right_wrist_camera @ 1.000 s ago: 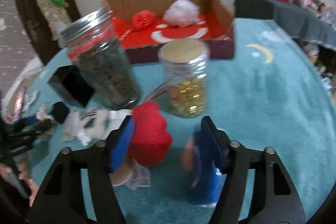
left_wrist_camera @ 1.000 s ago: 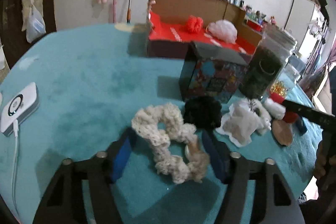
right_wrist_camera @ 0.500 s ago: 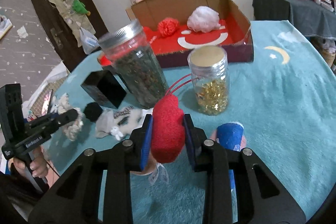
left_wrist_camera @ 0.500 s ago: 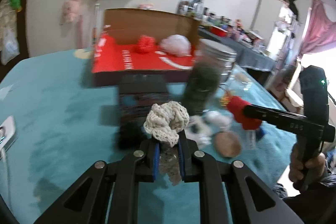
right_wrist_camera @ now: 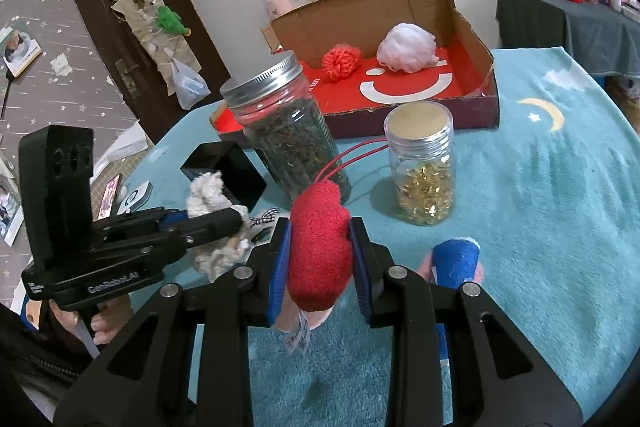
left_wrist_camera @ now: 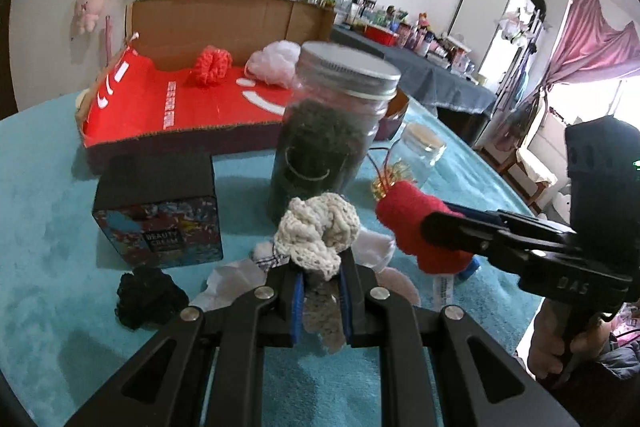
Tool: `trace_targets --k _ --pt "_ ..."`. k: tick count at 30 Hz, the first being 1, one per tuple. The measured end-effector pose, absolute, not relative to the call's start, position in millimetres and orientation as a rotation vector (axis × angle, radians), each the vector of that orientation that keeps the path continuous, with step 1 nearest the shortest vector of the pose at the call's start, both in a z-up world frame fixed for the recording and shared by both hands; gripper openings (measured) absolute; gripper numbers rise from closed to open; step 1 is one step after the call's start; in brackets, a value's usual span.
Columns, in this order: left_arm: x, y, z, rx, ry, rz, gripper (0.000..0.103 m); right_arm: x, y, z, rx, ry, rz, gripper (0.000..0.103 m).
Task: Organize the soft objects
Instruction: 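Carry the scrunchie and red sponge into the cardboard box with both tools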
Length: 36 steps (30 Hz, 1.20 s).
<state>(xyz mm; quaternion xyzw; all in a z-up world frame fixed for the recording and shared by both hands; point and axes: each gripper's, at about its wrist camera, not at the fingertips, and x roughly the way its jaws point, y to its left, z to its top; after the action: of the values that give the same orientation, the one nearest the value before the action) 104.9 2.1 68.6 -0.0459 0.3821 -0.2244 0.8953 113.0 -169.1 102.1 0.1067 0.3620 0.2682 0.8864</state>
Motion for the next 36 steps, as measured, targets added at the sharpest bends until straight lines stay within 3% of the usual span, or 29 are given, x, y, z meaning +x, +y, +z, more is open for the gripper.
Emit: trace_targets --k 10,22,36 --pt "103 22 72 -0.153 0.804 -0.472 0.015 115 -174 101 0.247 0.758 0.579 0.027" --pt "91 100 80 -0.269 0.808 -0.359 0.015 113 -215 100 0.342 0.775 0.586 0.027" --pt "123 155 77 -0.288 0.843 -0.275 0.015 135 -271 89 0.488 0.854 0.565 0.027"
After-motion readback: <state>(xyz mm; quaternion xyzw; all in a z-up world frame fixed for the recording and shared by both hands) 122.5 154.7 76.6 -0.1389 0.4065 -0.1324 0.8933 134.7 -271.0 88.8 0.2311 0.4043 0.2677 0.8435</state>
